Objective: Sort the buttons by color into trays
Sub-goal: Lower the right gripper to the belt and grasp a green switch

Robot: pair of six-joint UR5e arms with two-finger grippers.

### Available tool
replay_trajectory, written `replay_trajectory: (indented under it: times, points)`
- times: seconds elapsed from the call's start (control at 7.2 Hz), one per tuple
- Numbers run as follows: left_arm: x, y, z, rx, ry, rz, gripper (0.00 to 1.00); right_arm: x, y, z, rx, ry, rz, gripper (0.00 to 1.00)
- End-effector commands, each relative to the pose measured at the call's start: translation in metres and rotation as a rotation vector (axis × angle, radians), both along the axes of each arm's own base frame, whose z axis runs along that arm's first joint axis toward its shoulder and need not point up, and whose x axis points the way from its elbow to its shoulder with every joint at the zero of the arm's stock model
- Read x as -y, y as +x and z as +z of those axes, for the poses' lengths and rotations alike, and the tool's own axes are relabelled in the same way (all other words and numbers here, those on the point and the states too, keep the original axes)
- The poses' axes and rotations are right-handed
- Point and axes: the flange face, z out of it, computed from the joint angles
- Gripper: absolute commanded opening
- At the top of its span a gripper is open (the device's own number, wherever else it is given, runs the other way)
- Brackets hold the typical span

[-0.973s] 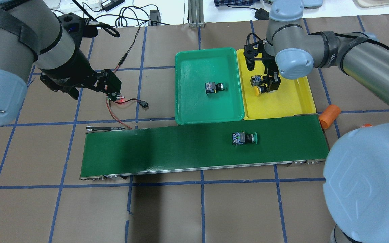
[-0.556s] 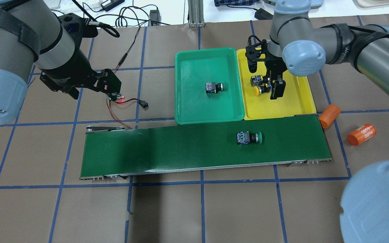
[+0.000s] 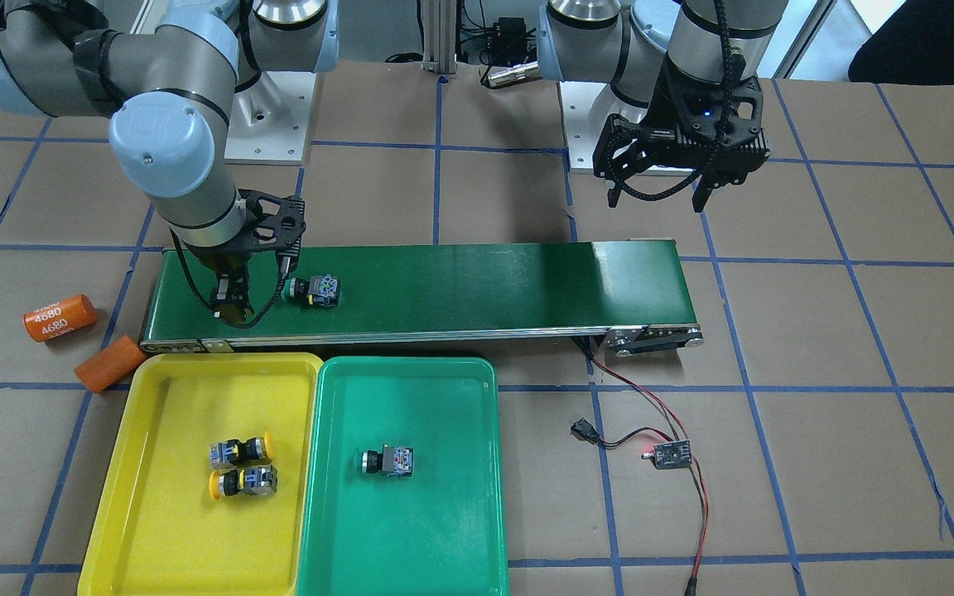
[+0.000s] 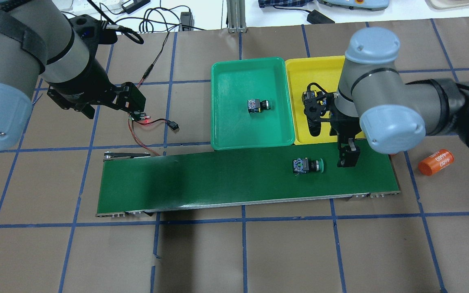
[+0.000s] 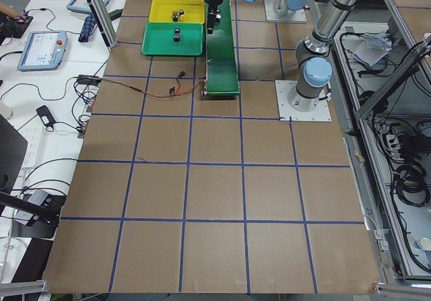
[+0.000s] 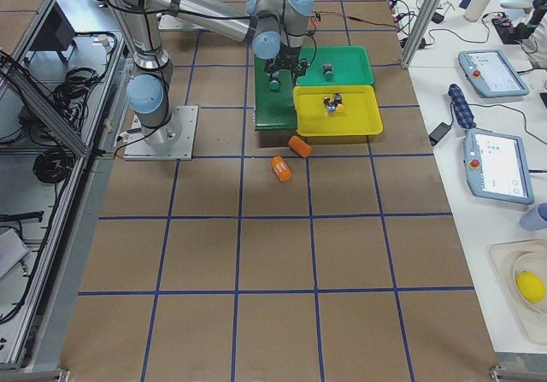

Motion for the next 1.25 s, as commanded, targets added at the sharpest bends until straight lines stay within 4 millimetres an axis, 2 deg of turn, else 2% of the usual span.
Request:
replay_trajectory:
  times: [0.0,0.42,0.56,0.83,1.11]
  points:
    - [0.002,-0.001,-0.001,0.000,0.002,-0.008,1.00,-0.026,0.001,-0.015,0.008,-0.003,-0.010,1.00]
    - [0.000,0.000,0.000,0.001,-0.001,-0.013,1.00,-0.018,0.001,-0.030,0.007,-0.008,-0.006,1.00]
    - [-0.001,0.000,0.002,0.001,-0.004,-0.013,1.00,-0.015,0.001,-0.029,0.010,-0.027,-0.006,1.00]
    - [-0.001,0.000,0.002,0.000,-0.004,-0.011,1.00,-0.010,0.001,-0.044,0.009,-0.011,-0.006,1.00]
    - [-0.001,0.000,0.001,0.001,-0.003,-0.013,1.00,-0.008,0.001,-0.045,0.007,-0.006,0.001,0.97]
